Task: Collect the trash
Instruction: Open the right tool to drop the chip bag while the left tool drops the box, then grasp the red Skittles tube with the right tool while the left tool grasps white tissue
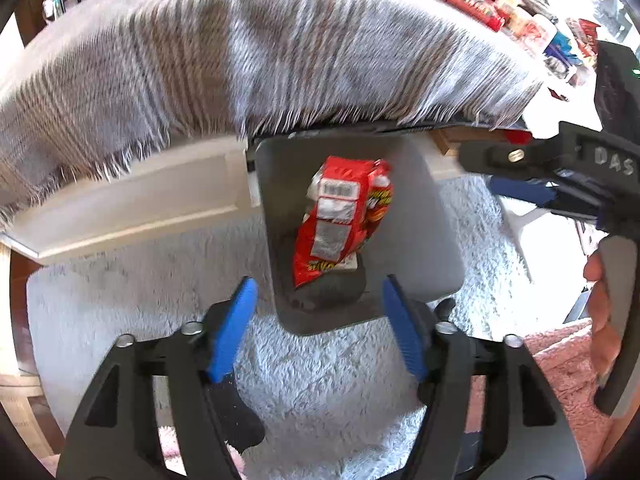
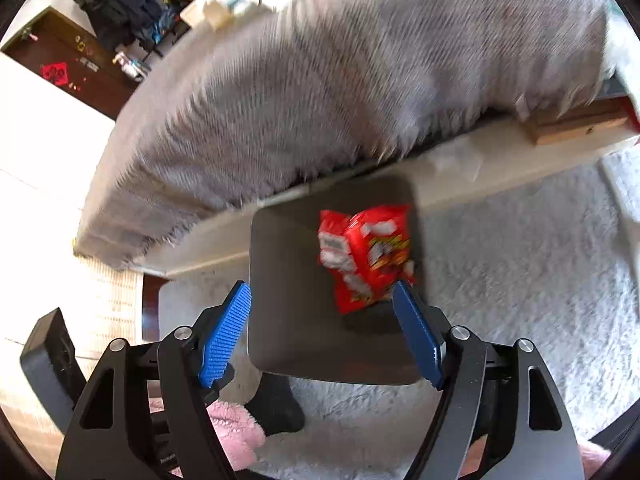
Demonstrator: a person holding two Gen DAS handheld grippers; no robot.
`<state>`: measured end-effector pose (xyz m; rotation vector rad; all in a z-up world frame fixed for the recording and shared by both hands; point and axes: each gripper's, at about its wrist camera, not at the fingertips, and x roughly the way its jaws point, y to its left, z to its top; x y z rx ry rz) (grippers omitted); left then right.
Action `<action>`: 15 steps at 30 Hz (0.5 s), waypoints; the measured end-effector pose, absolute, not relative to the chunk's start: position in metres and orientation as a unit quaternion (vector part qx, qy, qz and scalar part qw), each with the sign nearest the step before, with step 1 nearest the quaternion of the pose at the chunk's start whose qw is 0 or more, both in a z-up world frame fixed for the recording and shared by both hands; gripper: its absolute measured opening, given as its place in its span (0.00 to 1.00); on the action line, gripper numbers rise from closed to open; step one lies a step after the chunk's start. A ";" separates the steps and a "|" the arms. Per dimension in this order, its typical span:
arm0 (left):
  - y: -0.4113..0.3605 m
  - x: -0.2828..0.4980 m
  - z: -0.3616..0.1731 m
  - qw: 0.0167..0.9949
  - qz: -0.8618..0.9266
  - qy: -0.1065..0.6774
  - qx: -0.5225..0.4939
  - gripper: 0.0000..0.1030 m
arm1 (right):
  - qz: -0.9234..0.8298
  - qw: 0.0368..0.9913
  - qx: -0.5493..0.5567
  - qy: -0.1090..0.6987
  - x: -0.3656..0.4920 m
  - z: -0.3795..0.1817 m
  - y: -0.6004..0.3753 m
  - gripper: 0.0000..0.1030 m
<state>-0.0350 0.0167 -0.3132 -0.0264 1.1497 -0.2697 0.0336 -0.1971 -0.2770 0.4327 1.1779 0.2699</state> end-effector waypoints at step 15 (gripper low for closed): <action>-0.010 0.014 -0.217 0.871 -0.140 0.471 0.016 0.83 | 0.044 0.879 0.145 0.452 0.054 -0.166 -0.284 0.79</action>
